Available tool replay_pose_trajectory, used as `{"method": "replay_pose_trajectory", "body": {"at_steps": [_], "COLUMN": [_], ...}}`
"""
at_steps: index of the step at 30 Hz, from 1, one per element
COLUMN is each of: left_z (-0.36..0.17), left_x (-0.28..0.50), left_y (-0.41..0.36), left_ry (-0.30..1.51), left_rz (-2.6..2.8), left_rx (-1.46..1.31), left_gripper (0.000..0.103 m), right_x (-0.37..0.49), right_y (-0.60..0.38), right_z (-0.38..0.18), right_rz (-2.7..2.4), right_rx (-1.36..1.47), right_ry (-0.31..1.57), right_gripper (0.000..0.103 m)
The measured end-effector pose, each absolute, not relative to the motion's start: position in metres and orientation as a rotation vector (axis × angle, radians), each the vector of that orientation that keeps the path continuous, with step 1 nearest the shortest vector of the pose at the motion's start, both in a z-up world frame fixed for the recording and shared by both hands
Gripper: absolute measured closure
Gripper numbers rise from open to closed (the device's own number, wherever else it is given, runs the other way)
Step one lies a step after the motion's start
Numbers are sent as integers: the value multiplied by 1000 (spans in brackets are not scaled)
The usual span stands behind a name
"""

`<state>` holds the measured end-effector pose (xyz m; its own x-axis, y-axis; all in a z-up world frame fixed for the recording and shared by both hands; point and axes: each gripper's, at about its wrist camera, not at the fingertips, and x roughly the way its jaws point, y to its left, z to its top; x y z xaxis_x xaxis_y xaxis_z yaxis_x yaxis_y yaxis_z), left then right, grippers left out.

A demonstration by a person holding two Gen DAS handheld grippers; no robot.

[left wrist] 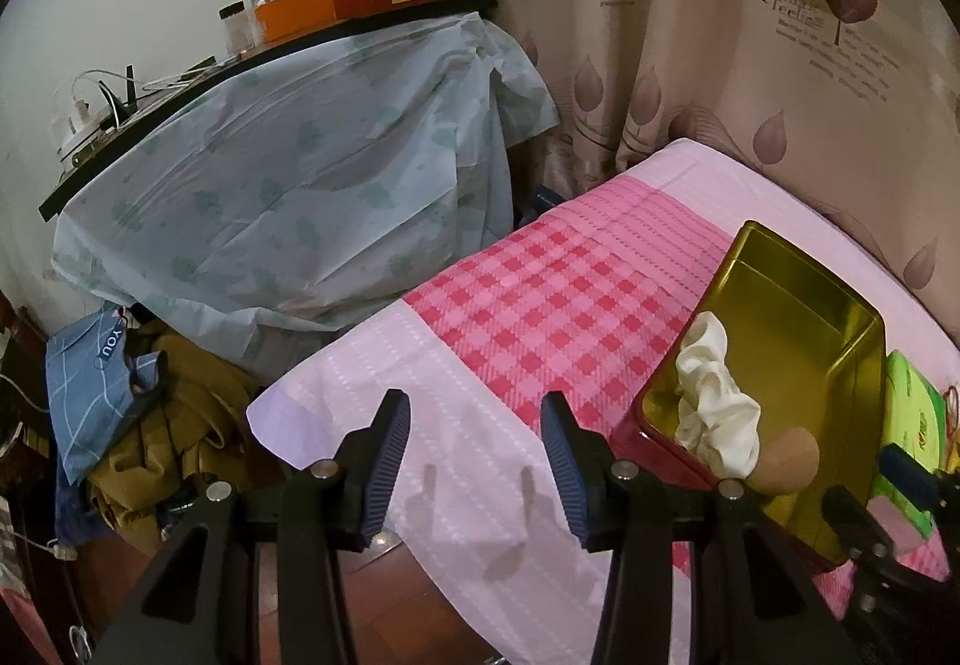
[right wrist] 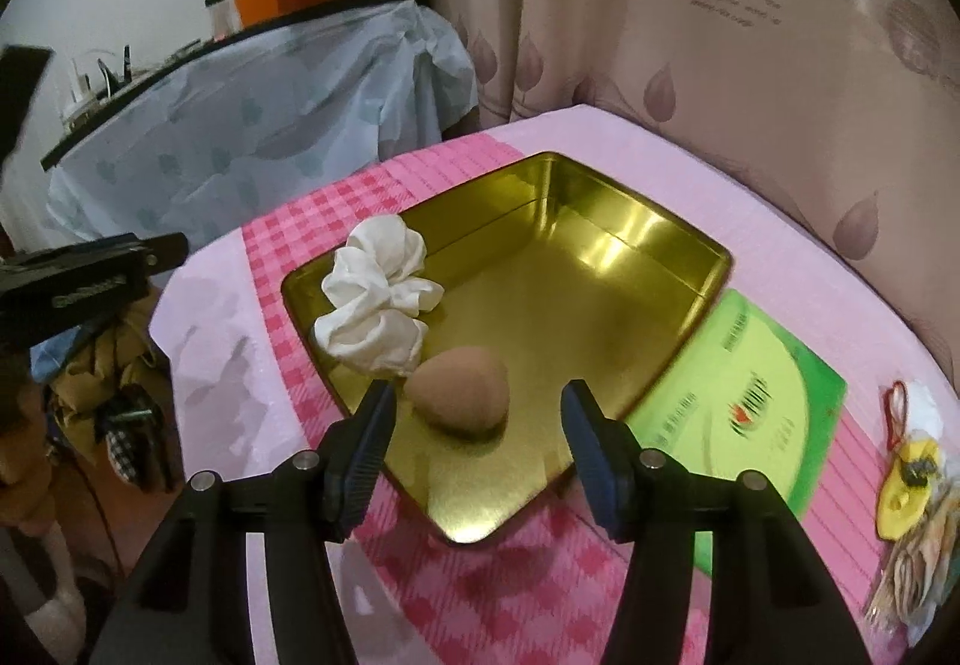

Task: Organize soft objects
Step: 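Lower the beige sponge into the tray and open the right gripper, then grasp the black packaged tube with the right gripper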

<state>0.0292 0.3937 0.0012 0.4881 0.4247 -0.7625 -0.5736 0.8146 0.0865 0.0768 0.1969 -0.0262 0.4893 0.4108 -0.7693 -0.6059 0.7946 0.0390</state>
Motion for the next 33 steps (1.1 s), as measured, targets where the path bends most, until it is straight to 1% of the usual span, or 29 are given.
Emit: {"method": "replay_pose_trajectory", "body": {"at_steps": [7, 15, 27, 33], "left_z": [2, 3, 1, 3], "left_x": [31, 33, 34, 34], "left_y": [385, 373, 363, 349], "left_ry": [867, 856, 848, 828], "left_rz": [595, 571, 530, 503], "left_rx": [-150, -103, -83, -51], "left_gripper": [57, 57, 57, 57], "right_x": [61, 62, 53, 45], "right_y": [147, 38, -152, -211], "right_z": [-9, -6, -23, -44], "right_rz": [571, 367, -12, -119], "right_rx": [-189, -101, -10, 11], "right_ry": [822, 818, 843, 880], "right_gripper": [49, 48, 48, 48]}}
